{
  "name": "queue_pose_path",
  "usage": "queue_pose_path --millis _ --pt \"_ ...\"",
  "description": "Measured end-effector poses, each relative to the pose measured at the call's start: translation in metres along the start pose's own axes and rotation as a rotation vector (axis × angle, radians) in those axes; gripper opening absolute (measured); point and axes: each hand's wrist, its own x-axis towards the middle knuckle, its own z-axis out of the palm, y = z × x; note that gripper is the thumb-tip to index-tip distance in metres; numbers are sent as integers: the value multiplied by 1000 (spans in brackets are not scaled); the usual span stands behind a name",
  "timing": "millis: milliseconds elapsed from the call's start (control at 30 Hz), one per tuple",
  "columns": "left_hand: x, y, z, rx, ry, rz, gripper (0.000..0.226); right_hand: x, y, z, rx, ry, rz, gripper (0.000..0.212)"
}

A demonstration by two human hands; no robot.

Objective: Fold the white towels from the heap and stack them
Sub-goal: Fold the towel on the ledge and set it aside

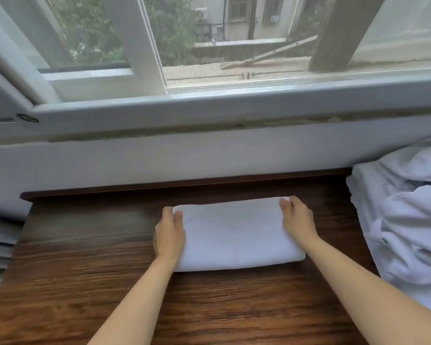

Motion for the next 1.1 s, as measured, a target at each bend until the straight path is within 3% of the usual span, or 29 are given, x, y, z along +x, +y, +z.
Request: queue_pose_path --millis 233,300,367,433,467,533,633,767,1000,1100 --pt "4 3 10 192 103 15 25 1 -1 9 -115 36 21 27" --pt "3 4 17 319 206 91 30 -2 -11 12 -360 162 -3 34" --pt "-6 10 31 393 261 375 32 -12 -22 26 -623 300 -245 40" --pt "-26 24 52 440 78 678 42 -31 -34 57 -646 209 -565 44" --pt "-36 28 62 491 -67 735 54 -40 -34 76 -660 101 -666 50" --pt "-44 28 75 594 -262 719 76 -54 -30 102 -695 -115 -665 64" --pt "-33 11 75 643 -265 659 71 -44 -12 96 -707 -216 -599 68" --pt "-15 -3 51 689 -228 498 93 -25 13 59 -831 -126 -530 77" --pt "-12 -6 36 717 -149 357 91 -22 14 47 -919 -60 -349 76" --pt "-25 8 49 693 -190 472 85 -34 0 70 -845 -70 -462 74"
